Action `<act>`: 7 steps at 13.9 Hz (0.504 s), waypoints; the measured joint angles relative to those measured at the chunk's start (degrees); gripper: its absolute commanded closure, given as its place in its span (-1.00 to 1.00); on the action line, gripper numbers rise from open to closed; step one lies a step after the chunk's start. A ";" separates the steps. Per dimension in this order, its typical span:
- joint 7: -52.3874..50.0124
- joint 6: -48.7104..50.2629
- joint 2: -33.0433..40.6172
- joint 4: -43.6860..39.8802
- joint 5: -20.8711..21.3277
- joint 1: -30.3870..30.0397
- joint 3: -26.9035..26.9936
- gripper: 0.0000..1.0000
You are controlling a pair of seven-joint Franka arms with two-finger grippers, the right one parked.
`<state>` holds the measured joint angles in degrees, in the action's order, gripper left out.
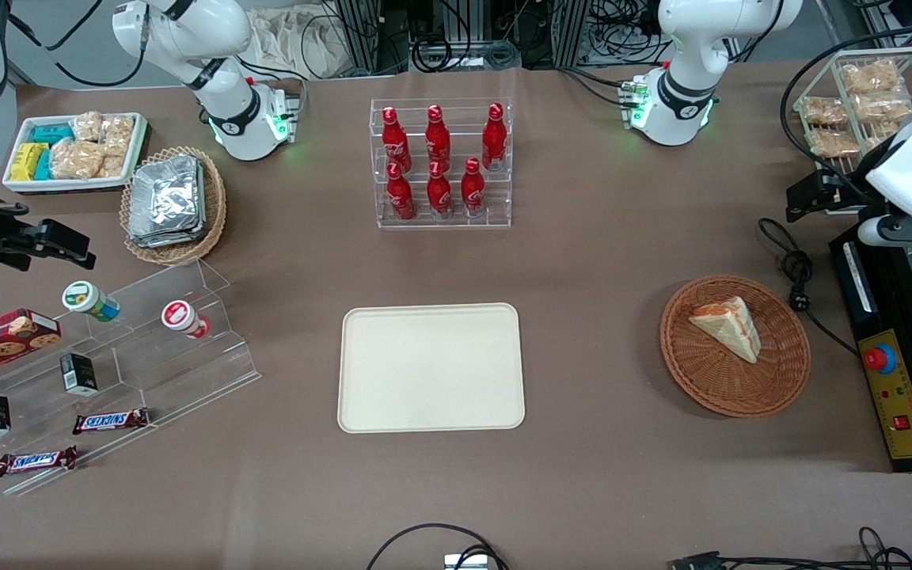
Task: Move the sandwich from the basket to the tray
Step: 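Move the left gripper over the wicker basket above the wrapped sandwich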
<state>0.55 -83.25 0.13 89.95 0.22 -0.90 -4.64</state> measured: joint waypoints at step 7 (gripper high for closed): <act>-0.01 -0.24 -1.65 0.18 2.22 -0.37 0.34 -1.00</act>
<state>0.54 -83.49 -1.52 90.13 2.43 -1.27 -4.30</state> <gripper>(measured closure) 0.000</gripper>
